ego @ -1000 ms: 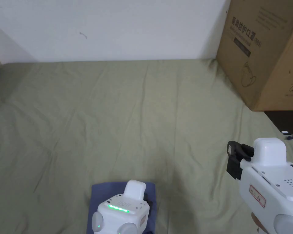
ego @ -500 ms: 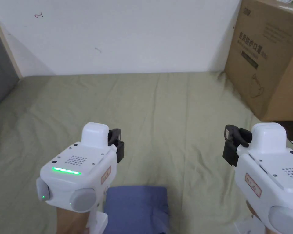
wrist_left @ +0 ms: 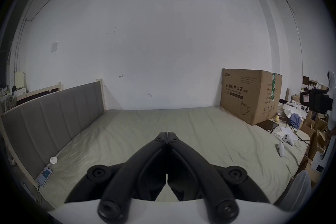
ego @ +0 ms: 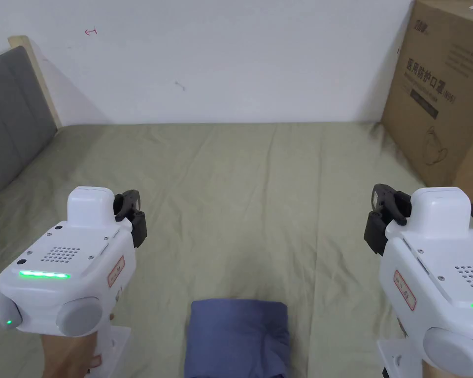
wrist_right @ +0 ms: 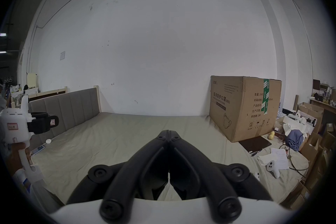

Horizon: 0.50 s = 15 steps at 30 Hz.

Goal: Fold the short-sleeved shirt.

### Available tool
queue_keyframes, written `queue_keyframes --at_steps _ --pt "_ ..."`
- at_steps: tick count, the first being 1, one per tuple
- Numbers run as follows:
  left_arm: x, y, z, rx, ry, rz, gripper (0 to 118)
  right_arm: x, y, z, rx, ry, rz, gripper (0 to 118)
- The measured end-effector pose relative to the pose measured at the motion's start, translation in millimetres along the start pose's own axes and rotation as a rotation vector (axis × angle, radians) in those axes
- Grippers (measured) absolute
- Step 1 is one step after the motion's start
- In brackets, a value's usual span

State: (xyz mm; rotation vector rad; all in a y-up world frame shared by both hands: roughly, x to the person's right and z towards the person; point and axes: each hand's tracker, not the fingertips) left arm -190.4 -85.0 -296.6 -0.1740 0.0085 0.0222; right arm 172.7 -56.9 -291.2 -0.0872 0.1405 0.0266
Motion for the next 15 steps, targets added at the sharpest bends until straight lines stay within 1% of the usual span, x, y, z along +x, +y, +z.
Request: queue_keyframes --at_steps 10,15 --pt "-5.5 -0.6 -0.3 0.001 0.006 0.026 0 -4.5 -3.2 -3.4 -0.015 0.017 -0.008 0" --pt "-5.5 -2.6 -1.4 -0.004 0.006 0.037 0 -10.1 -18.8 -15.6 -0.059 0.044 -0.017 0"
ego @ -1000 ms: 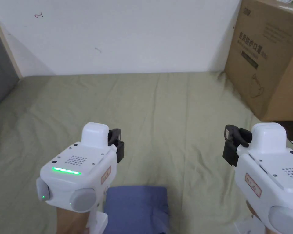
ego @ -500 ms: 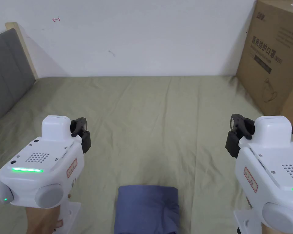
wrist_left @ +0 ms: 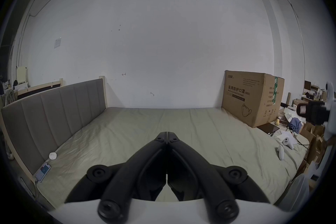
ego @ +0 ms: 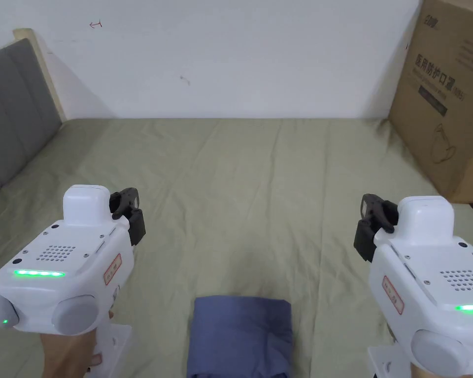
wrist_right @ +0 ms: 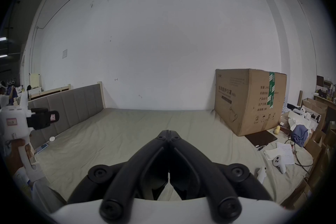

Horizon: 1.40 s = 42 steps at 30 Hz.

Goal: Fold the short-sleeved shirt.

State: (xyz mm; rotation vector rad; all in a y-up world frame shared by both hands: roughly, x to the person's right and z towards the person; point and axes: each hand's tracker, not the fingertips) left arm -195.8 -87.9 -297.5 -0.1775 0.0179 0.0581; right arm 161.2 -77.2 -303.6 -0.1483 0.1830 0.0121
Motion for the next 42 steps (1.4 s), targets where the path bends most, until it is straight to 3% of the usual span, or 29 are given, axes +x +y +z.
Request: queue_keyframes --at_steps 13,25,30,33,35,36,37,38,39,40,42 --pt "-11.2 -10.0 -9.4 -0.034 -0.001 -0.002 0 -61.5 -142.0 -58.4 -0.318 0.2 0.009 0" --pt "-24.3 -39.5 -17.0 -0.138 -0.012 0.057 0 -87.0 -246.5 -89.2 -0.649 0.178 0.018 0" --pt "-29.0 -62.7 -25.9 -0.271 -0.069 0.216 0 -83.8 -251.2 -94.8 -0.648 0.164 -0.01 0" --pt "-32.6 -86.0 -36.5 -0.394 -0.121 0.359 0 -84.8 -250.3 -93.4 -0.652 0.168 0.014 0" --pt "-35.8 -104.2 -45.4 -0.483 -0.173 0.471 11 -84.8 -250.4 -93.5 -0.652 0.17 0.028 0" --pt "-37.1 -112.3 -51.0 -0.537 -0.197 0.519 25 -85.1 -251.0 -93.2 -0.653 0.17 0.026 0" --pt "-37.9 -121.4 -58.5 -0.61 -0.22 0.563 49 -84.6 -250.9 -93.4 -0.656 0.171 0.022 0" --pt "-37.9 -130.9 -66.2 -0.679 -0.236 0.594 87 -83.8 -250.9 -93.8 -0.658 0.172 0.017 0" --pt "-35.2 -139.0 -72.9 -0.751 -0.259 0.604 105 -83.1 -250.9 -94.0 -0.659 0.173 0.013 0" --pt "-32.7 -147.9 -77.4 -0.789 -0.273 0.614 110 -83.6 -249.3 -92.8 -0.659 0.175 0.011 0" --pt "-30.3 -161.7 -85.0 -0.821 -0.292 0.595 110 -83.0 -249.3 -92.2 -0.658 0.178 0.008 0"
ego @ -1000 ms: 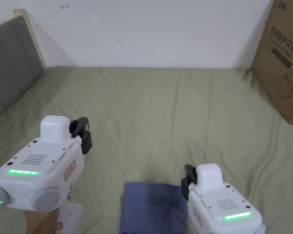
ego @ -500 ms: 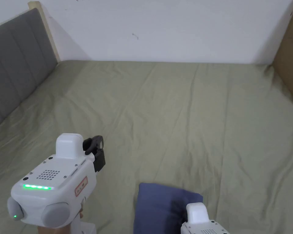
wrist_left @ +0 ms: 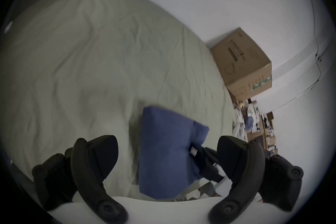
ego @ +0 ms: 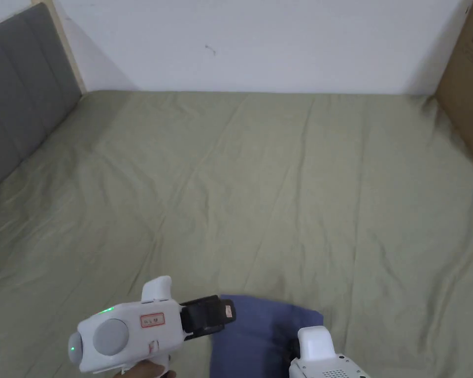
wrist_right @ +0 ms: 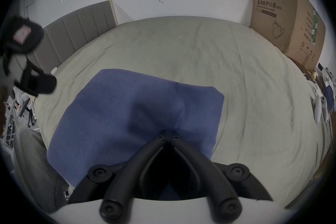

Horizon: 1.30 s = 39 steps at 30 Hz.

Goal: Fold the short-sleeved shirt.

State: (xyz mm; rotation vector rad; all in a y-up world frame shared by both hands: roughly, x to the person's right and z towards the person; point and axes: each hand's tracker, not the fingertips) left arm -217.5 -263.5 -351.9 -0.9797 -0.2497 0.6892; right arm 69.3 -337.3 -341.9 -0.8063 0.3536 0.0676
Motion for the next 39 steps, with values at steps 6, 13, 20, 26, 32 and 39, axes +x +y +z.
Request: queue_keyframes --at_steps 6,13,20,26,32,39 --pt "-7.1 -4.2 -39.3 -0.142 0.055 -0.055 108 2.6 -1.0 -0.2 0.004 0.012 0.002 0" --pt "-4.0 -13.9 -62.7 -0.208 0.018 -0.061 48 6.0 -0.6 -0.3 0.0 0.028 0.011 0" --pt "0.4 -11.2 -49.4 -0.188 -0.011 -0.1 30 10.8 13.6 11.4 0.008 0.051 0.003 0" --pt "-7.4 18.8 -8.1 -0.144 0.056 -0.2 29 13.7 55.4 49.1 0.158 0.052 0.015 0" --pt "-61.4 67.7 53.3 -0.089 0.245 -0.228 29 12.4 96.7 71.5 0.275 0.025 0.007 0" --pt "-139.5 123.9 126.2 -0.013 0.473 -0.162 29 2.2 124.2 70.1 0.304 0.038 0.005 0"
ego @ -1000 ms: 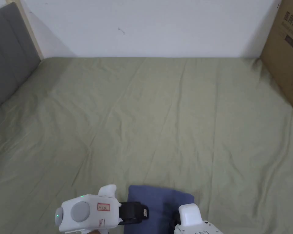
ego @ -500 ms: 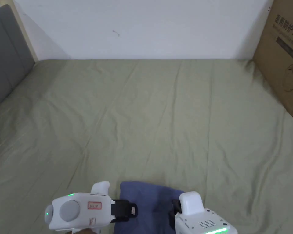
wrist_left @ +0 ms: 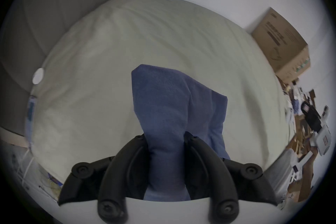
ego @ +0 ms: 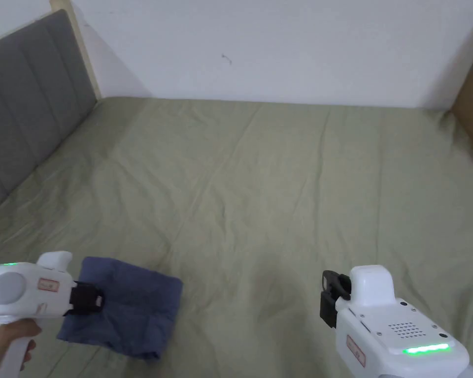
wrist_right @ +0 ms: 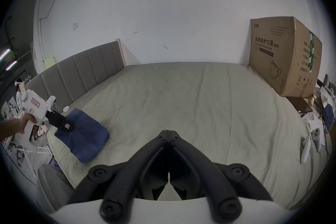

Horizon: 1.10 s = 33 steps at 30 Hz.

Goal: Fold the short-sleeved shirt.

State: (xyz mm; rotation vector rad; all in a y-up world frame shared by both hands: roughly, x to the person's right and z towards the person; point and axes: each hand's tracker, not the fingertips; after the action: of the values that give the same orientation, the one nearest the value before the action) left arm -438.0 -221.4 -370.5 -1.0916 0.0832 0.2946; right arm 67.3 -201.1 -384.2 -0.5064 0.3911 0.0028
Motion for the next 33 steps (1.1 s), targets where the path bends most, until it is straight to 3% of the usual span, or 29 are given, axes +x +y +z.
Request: queue_keyframes --at_steps 7,14,16,19,20,27,33 --pt "-79.3 31.2 10.4 -0.031 0.153 0.09 29 -7.5 8.1 -16.6 -0.013 0.004 0.023 0" --pt "-103.8 42.4 -3.7 -0.073 0.152 0.149 30 -6.1 4.1 -31.2 -0.045 -0.022 0.028 0" --pt "-99.5 44.9 -4.6 -0.068 0.164 0.132 39 -4.2 4.0 -33.7 -0.051 -0.022 0.025 0" --pt "-96.2 49.3 1.8 -0.035 0.17 0.143 93 -1.3 5.5 -32.9 -0.054 -0.025 0.021 0" --pt "-93.8 50.4 6.7 -0.016 0.154 0.165 104 0.2 6.7 -31.3 -0.05 -0.025 0.018 0" --pt "-59.6 59.4 49.1 0.09 0.174 0.11 104 10.5 24.8 -6.4 0.022 -0.033 -0.003 0" --pt "11.6 63.3 118.9 0.326 0.174 0.017 103 20.4 59.4 33.2 0.131 -0.062 0.027 0"
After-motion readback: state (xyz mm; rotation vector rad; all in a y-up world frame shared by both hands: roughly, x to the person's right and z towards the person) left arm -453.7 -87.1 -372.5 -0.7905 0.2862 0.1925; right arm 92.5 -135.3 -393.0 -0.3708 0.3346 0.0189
